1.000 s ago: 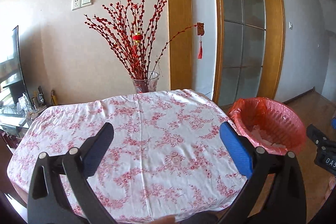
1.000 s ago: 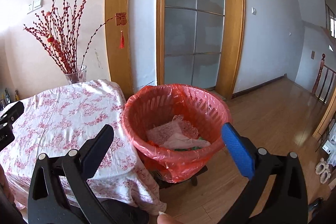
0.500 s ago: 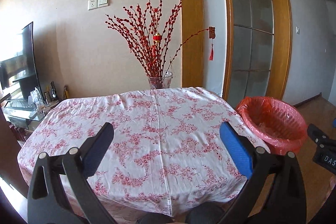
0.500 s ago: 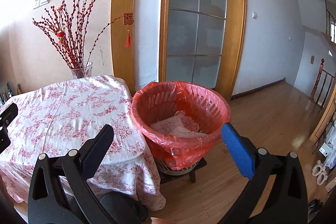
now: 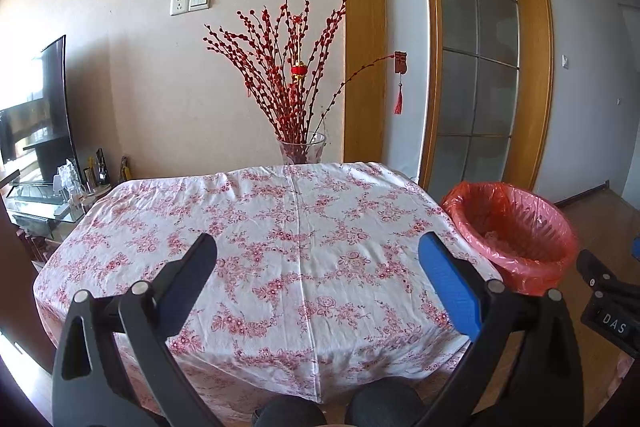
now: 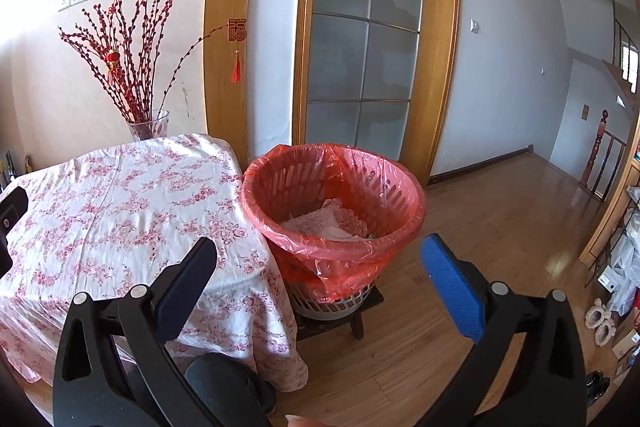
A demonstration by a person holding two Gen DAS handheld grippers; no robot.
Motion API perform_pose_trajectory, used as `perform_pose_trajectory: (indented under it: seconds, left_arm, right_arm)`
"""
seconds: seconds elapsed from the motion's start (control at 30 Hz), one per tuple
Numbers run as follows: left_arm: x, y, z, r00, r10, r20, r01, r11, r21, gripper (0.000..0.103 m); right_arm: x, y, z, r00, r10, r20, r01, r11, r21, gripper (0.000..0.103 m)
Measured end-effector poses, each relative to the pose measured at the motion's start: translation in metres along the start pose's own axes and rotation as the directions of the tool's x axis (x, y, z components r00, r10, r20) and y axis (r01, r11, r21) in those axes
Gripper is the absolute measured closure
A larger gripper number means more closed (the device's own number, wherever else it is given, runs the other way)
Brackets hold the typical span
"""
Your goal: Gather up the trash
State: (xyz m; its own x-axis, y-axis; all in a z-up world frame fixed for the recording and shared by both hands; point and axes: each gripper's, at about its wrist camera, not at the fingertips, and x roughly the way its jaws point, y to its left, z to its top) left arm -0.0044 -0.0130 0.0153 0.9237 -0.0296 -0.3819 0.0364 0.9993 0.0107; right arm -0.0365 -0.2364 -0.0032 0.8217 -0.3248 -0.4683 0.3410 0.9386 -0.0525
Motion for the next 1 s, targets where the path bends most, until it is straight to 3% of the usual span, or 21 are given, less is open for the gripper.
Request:
perform_pose_trajectory:
  seconds: [1.0]
  left_arm:
    - [-0.0057,-0.0006,0.0011,1.000,-0.002,0.015,0.002,1.000,-0.010,0.004]
  right_arm:
    - [-0.0065,0.0012,0.0024,1.000,0.010,0.010,-0.010,1.000,-0.003,0.002]
